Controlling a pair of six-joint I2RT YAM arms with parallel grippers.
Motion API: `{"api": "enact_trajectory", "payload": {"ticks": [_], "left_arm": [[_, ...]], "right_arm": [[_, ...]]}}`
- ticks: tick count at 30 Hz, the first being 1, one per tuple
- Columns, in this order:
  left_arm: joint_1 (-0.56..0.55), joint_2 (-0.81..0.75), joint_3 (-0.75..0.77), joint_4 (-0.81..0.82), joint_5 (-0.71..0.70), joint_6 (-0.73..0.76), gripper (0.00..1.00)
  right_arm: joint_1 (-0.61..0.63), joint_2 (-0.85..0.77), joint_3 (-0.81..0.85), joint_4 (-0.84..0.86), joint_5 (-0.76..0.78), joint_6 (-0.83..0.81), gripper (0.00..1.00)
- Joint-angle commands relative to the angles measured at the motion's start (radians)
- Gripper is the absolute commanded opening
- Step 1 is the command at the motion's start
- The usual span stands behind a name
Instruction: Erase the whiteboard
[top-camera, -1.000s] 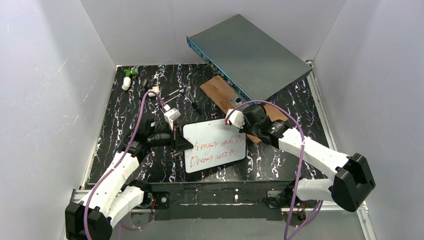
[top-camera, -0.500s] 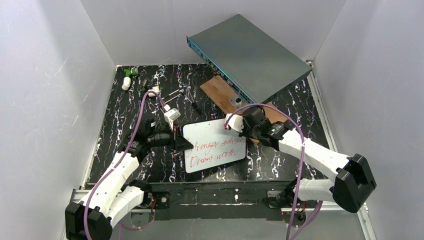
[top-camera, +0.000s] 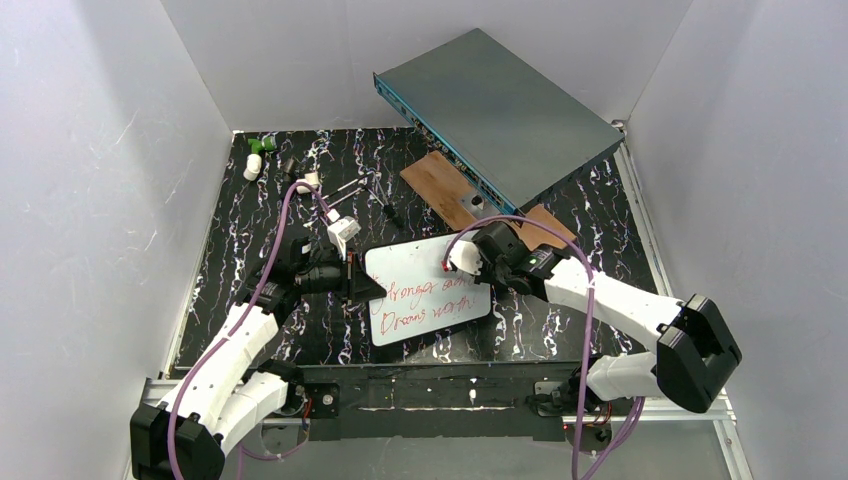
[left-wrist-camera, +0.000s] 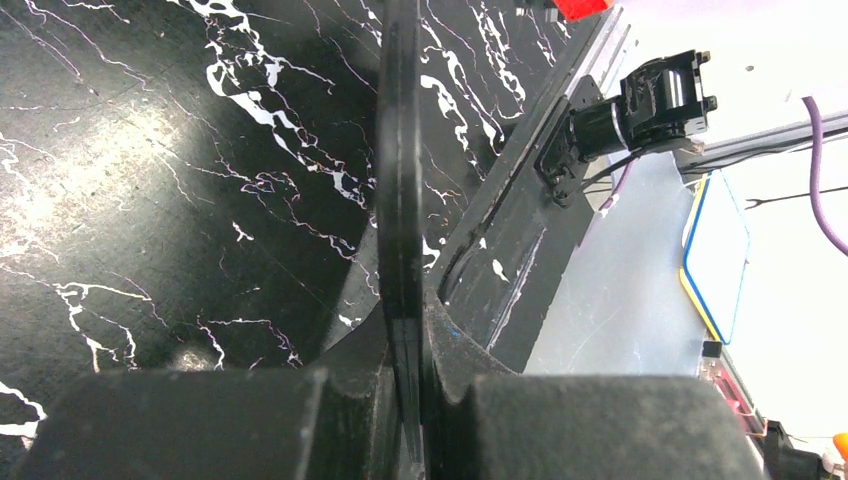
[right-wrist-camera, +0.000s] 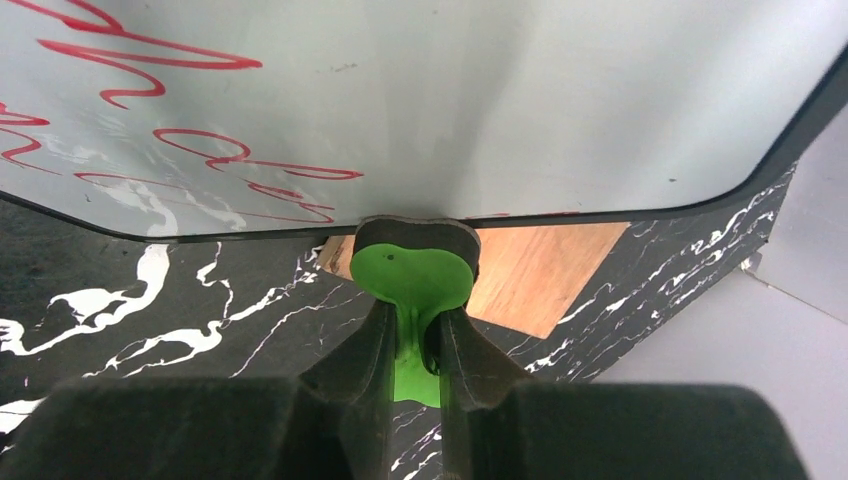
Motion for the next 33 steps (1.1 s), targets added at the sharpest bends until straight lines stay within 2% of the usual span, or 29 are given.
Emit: {"api": "enact_trajectory", "payload": {"ticks": [1, 17, 33], "left_arm": [[-0.019, -0.009, 0.015, -0.040, 0.041, 0.083, 0.00], [-0.018, 0.005, 0.012, -0.040, 0.041, 0.083, 0.00], [-0.018, 0.001, 0.013, -0.040, 0.039, 0.083, 0.00]], "right_arm": [[0.001, 0.005, 0.069, 0.095, 0.085, 0.052, 0.01], [-0.002, -0.054, 0.015, 0.305, 0.208, 0.081, 0.01], [0.000, -0.019, 0.004, -0.058, -0.127, 0.015, 0.01]]}}
